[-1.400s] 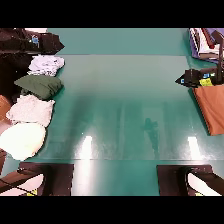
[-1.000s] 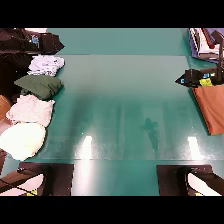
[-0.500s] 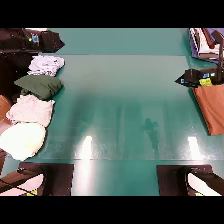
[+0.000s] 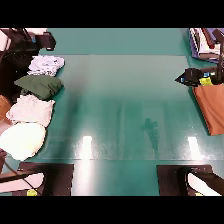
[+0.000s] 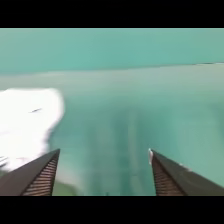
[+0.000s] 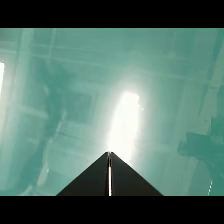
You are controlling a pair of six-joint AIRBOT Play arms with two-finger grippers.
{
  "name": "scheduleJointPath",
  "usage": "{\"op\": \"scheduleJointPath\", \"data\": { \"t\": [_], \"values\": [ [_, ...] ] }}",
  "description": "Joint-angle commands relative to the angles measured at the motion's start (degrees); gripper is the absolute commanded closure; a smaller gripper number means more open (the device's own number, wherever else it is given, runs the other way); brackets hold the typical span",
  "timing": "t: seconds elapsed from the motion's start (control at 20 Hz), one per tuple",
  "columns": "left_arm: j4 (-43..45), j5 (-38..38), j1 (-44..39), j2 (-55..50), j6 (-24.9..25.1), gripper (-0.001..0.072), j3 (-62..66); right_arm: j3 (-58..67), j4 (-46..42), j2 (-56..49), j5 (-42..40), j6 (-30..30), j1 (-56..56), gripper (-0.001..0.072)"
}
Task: Fold the shirts.
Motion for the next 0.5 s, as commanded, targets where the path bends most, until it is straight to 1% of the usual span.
{"op": "scheduleJointPath", "data": {
  "t": [0.0,0.25,0.3,0.45],
  "values": [
    [4.42,4.66,5.99,-10.29,-3.48,0.0043,0.5,0.04,0.02,0.04,-0.09,0.02,0.04,0.0699],
    [4.5,3.72,8.31,-25.59,-1.75,0.0043,10.38,0.04,0.04,0.04,-0.04,0.04,0.04,0.0699],
    [4.59,3.02,8.31,-27.52,-0.68,0.0043,12.07,0.04,0.02,0.04,-0.07,0.04,0.04,0.0699],
    [4.79,2.01,8.31,-31.28,0.07,0.0043,13.77,0.04,0.04,0.02,-0.09,0.04,0.04,0.07]
  ]
}}
